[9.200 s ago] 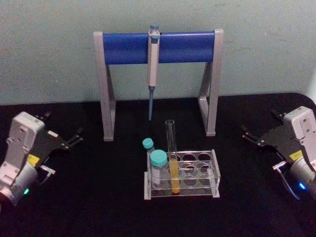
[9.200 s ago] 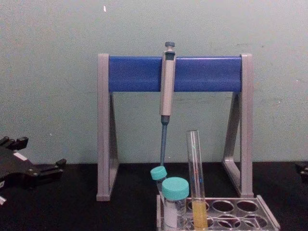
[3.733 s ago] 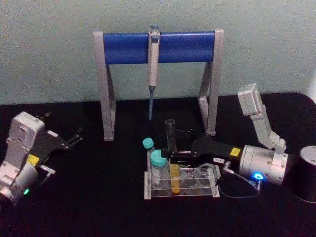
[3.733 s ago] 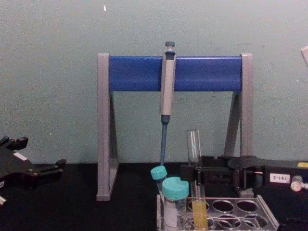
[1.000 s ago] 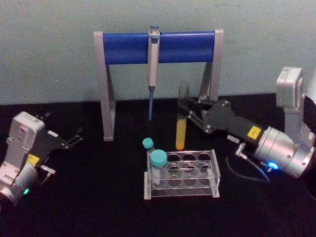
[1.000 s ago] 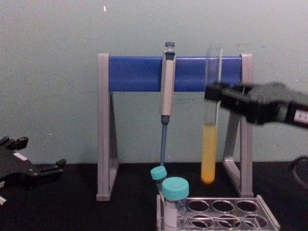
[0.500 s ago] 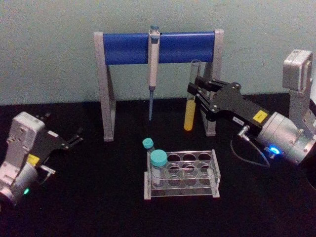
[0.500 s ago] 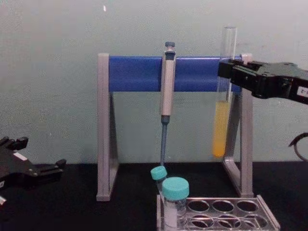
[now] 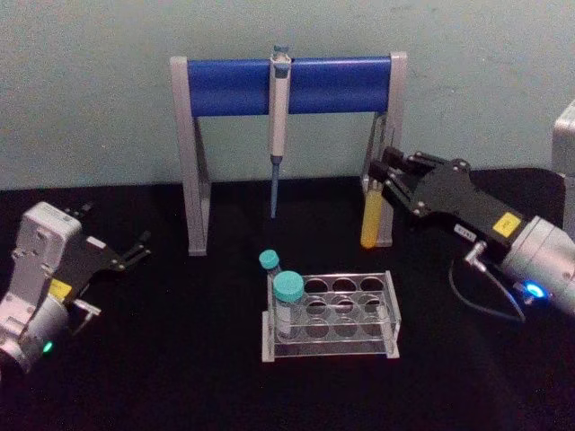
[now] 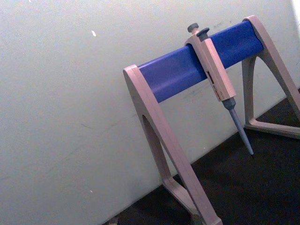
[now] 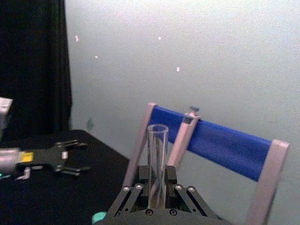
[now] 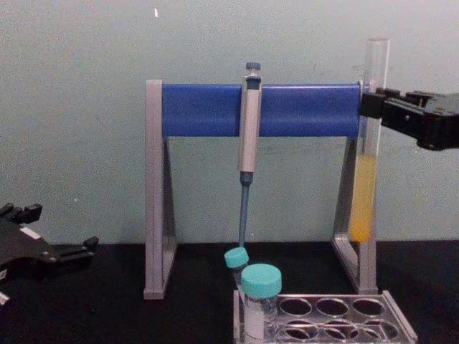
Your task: Pick up the test tube from the test tube rack, shake it, then place it back into the test tube rack.
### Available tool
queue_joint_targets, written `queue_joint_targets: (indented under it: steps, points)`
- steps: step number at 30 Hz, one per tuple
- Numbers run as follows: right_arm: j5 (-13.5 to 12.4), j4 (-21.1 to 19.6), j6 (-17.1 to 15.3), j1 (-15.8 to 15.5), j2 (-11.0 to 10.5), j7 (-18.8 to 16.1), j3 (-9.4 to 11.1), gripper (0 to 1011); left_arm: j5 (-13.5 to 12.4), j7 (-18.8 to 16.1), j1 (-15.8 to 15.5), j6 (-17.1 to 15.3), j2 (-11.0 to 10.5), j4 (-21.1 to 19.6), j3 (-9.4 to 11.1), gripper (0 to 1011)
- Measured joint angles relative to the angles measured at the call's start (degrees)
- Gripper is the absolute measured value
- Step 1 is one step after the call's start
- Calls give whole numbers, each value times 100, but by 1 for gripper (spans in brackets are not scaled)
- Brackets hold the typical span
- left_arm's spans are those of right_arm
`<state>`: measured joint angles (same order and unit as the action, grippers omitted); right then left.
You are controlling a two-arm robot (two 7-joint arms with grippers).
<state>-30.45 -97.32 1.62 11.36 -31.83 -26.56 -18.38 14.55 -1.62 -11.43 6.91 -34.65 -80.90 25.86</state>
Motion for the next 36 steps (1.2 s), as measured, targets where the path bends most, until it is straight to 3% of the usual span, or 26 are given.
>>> queue_joint_targets:
  steps: [7, 15, 19, 25, 36]
  points:
    - [-179, -158, -101, -111, 13, -261, -125, 221, 0, 0, 0, 0, 0, 0, 0, 1001]
    - [-250, 336, -148, 402, 388, -410, -491, 221, 0, 0, 0, 0, 0, 0, 0, 1001]
    - [-194, 606, -102, 647, 539, -378, -571, 221, 0, 0, 0, 0, 0, 0, 0, 1001]
    - [-91, 879, -46, 898, 653, -283, -590, 221, 0, 0, 0, 0, 0, 0, 0, 1001]
    - [-9, 942, -102, 941, 632, -191, -521, 221, 0, 0, 0, 0, 0, 0, 0, 1001]
